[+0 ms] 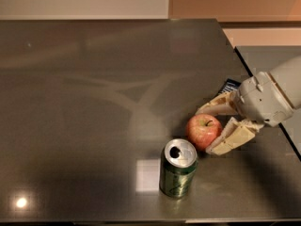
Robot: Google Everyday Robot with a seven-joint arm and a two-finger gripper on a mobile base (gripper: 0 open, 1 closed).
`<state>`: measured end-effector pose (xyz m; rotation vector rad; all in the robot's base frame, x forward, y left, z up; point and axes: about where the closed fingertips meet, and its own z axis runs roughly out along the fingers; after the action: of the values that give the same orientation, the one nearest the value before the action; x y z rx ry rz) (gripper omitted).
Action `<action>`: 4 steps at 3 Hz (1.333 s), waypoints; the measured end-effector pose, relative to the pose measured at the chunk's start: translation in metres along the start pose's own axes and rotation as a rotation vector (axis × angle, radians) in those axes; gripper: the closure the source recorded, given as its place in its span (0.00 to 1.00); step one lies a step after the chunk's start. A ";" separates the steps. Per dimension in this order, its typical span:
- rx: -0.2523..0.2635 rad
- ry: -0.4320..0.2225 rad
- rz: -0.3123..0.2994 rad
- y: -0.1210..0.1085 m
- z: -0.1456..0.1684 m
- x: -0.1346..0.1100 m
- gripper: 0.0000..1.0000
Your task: Move apple near green can
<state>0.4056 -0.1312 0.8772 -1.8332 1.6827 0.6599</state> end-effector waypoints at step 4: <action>-0.089 -0.026 0.003 0.021 0.013 0.015 0.59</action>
Offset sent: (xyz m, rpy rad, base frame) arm -0.0217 -0.0057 -0.0173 0.0359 0.0858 0.0627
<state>0.3862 -0.1340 0.8556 -1.8754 1.6632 0.7679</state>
